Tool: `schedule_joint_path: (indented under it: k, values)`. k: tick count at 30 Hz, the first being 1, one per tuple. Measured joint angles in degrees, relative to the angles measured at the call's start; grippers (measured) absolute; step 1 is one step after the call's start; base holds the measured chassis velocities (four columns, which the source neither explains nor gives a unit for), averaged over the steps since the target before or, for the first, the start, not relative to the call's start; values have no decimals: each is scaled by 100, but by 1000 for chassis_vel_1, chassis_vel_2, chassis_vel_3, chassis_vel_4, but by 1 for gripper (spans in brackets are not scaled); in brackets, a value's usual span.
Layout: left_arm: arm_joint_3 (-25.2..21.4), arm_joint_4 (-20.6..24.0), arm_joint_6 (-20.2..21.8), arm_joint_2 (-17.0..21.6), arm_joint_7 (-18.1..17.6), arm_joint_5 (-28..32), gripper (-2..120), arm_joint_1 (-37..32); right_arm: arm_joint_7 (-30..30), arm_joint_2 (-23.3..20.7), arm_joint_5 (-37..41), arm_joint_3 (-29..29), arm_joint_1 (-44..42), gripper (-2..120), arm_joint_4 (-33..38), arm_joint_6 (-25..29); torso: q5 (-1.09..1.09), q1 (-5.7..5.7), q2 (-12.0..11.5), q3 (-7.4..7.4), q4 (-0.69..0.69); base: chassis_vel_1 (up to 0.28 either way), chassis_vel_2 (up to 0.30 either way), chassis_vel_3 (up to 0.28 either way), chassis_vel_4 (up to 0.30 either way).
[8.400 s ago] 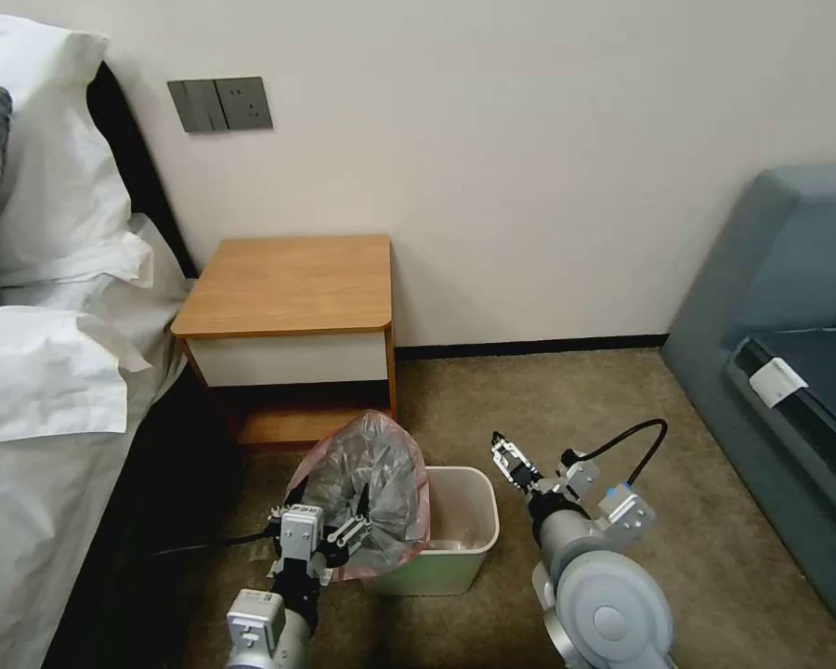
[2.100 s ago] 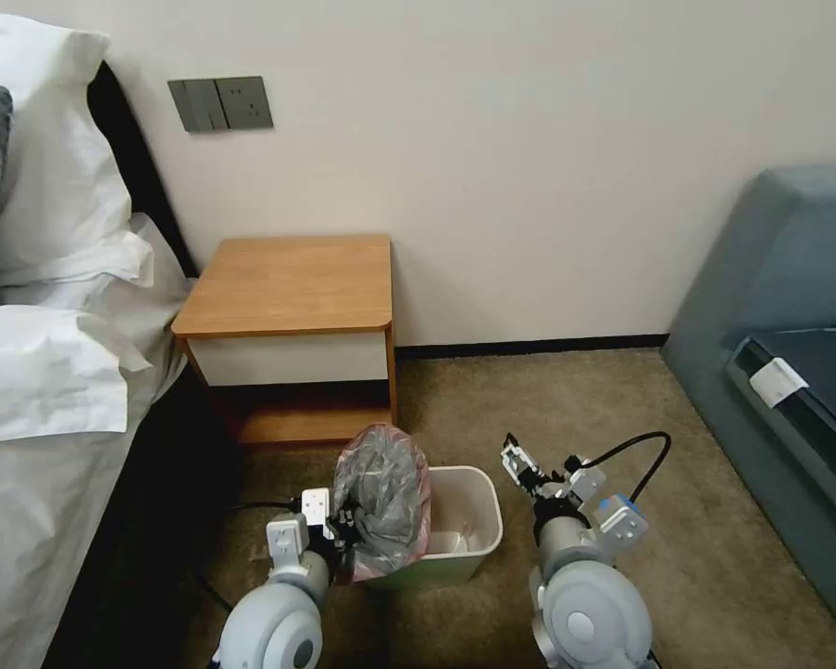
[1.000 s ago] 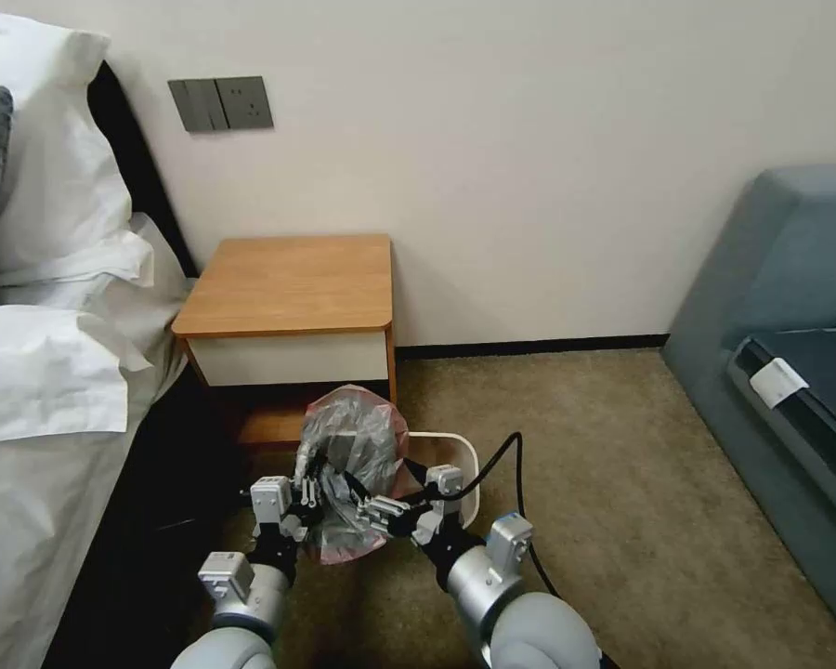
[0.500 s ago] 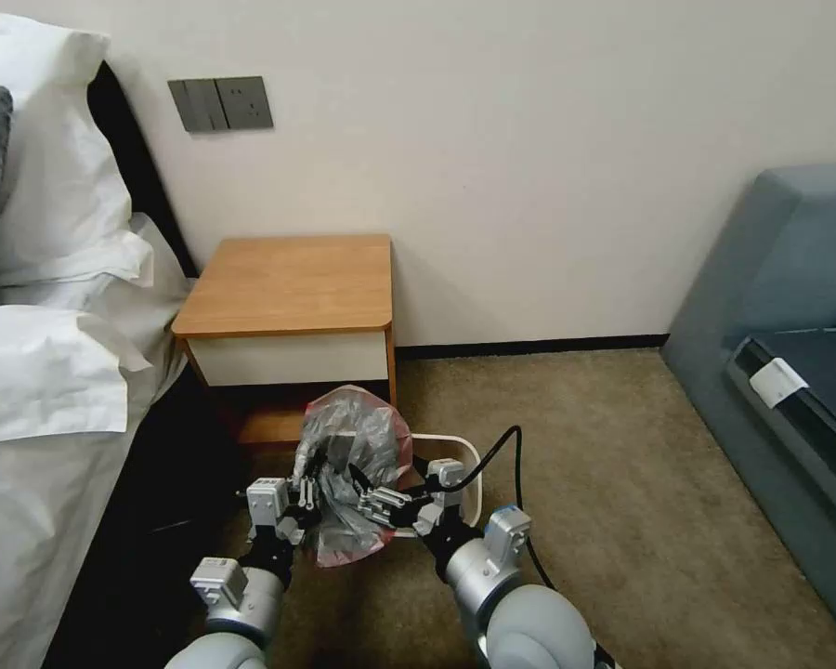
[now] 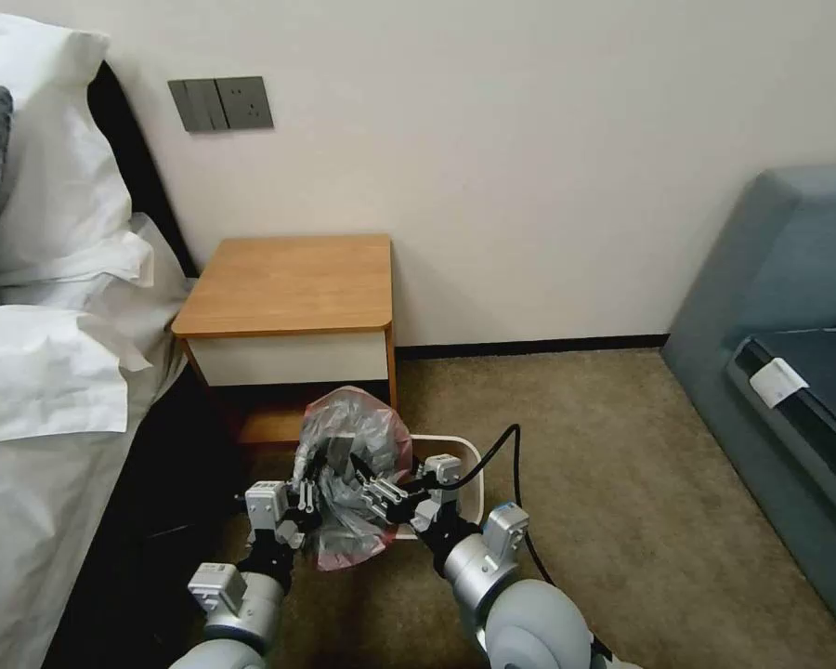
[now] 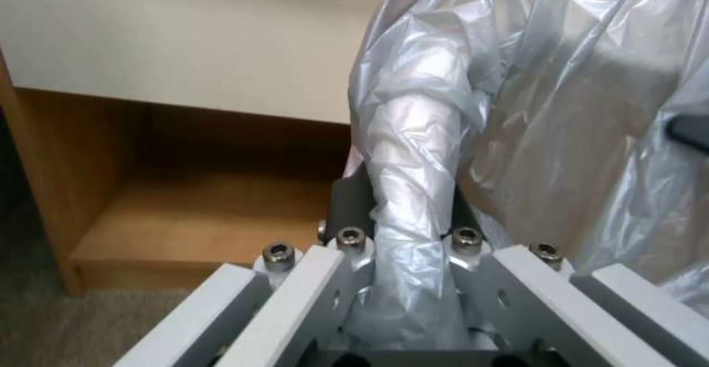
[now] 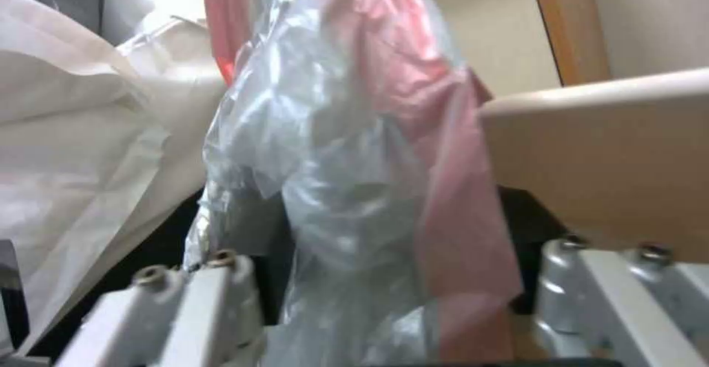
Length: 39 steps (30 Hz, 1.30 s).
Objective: Pick up the garbage bag from the table and place it over the trash can.
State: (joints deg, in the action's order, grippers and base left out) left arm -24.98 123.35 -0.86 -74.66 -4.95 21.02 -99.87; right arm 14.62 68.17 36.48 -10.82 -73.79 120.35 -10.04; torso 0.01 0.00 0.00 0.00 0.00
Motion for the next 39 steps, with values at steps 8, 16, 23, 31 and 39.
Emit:
schedule_joint_path:
  k: [8, 16, 23, 31, 39]
  values:
    - [-24, 78, 29, -39, -18, 6, 5, -75, -7, 12, -105, -50, -86, 23, 42, 35, -1, 0, 0, 0, 0, 0, 0, 0, 0]
    - [-51, 99, 54, -73, -126, 43, 5, -156, 346, 4, -159, -120, -163, 0, 191, 28, 0, 0, 0, 0, 0, 0, 0, 0, 0]
    - [-63, 80, 89, -111, -322, 63, 5, -156, 545, -136, -148, -71, -250, 0, 409, -20, 0, 0, 0, 0, 0, 0, 0, 0, 0]
    - [-161, 27, 135, -178, -489, 107, 5, -135, 612, -346, -84, 171, -287, 0, 697, -92, 0, 0, 0, 0, 0, 0, 0, 0, 0]
    - [-293, 39, 154, -197, -515, 203, 5, -126, 585, -539, -1, 497, -262, 0, 853, -152, 0, 0, 0, 0, 0, 0, 0, 0, 0]
